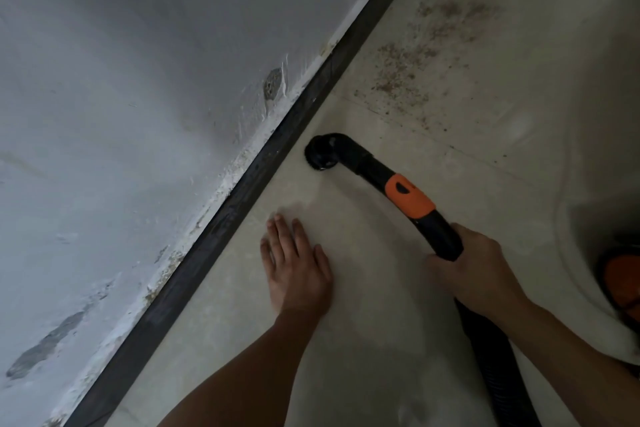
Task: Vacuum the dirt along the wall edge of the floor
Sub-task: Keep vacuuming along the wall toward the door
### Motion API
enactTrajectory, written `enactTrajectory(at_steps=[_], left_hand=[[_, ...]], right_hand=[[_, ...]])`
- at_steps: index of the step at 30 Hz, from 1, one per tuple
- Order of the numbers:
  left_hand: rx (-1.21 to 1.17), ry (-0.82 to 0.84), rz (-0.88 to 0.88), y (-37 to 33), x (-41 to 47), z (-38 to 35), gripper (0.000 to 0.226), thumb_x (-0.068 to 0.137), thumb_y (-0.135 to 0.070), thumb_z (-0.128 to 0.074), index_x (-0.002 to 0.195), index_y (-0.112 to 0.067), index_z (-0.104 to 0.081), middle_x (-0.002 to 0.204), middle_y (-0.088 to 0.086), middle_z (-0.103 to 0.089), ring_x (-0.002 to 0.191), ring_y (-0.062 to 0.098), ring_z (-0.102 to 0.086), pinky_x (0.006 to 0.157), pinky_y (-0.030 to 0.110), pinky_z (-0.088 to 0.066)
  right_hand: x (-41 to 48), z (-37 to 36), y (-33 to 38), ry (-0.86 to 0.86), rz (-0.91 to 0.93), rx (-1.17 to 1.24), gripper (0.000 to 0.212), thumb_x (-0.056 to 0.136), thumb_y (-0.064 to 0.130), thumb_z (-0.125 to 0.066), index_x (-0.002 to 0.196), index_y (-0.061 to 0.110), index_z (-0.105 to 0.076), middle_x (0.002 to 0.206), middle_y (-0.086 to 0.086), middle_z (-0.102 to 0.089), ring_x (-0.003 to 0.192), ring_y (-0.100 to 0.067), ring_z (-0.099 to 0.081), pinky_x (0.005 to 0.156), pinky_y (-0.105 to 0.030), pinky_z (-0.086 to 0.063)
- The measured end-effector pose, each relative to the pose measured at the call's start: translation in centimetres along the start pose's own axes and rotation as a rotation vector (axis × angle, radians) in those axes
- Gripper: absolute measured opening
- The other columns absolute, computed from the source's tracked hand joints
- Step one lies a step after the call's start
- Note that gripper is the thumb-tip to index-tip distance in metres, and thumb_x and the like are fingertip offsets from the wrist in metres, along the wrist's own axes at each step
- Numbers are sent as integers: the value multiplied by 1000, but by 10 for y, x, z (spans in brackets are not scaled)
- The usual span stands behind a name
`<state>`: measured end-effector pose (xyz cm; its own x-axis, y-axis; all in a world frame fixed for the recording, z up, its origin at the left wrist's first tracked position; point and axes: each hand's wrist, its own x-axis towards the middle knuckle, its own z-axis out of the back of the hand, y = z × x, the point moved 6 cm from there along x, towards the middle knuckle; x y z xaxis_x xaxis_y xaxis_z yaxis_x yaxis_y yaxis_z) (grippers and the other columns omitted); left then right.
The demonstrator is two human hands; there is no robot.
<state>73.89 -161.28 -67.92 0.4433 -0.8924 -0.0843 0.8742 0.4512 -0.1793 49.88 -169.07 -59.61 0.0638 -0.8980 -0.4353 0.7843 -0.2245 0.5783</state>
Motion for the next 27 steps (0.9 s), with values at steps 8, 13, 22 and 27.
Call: enactTrajectory(at_steps=[8, 13, 22, 27], left_hand=[[2, 29, 6, -2, 0, 1, 65, 98, -41, -19, 151, -4, -24, 160, 21, -8, 149, 32, -3, 120, 44, 1], [-17, 40, 3, -2, 0, 2, 66, 98, -41, -16, 152, -5, -19, 161, 20, -2, 150, 30, 3, 121, 44, 2], [1, 52, -8, -7, -4, 6, 59, 101, -35, -23, 152, -6, -19, 161, 20, -3, 149, 33, 1, 121, 47, 0], [-3, 46, -109, -17, 9, 6, 56, 102, -31, -26, 151, -4, -24, 160, 23, -9, 149, 34, -4, 121, 46, 0]], right_hand=[[-3, 21, -11, -191, -38, 54, 16, 79, 12, -74, 81, 9, -58, 68, -7, -59, 59, -22, -55, 52, -27, -41], [-27, 7, -18, -136, -49, 83, 16, 79, 13, -72, 80, 15, -56, 69, -6, -60, 58, -20, -57, 52, -26, -42], [-124, 65, -146, -393, -343, 143, 16, 80, 9, -73, 77, 7, -57, 64, -18, -62, 60, -33, -61, 55, -33, -47], [-88, 84, -162, -524, -367, 230, 16, 80, 12, -72, 74, 3, -60, 65, -16, -62, 61, -32, -62, 56, -29, -46]])
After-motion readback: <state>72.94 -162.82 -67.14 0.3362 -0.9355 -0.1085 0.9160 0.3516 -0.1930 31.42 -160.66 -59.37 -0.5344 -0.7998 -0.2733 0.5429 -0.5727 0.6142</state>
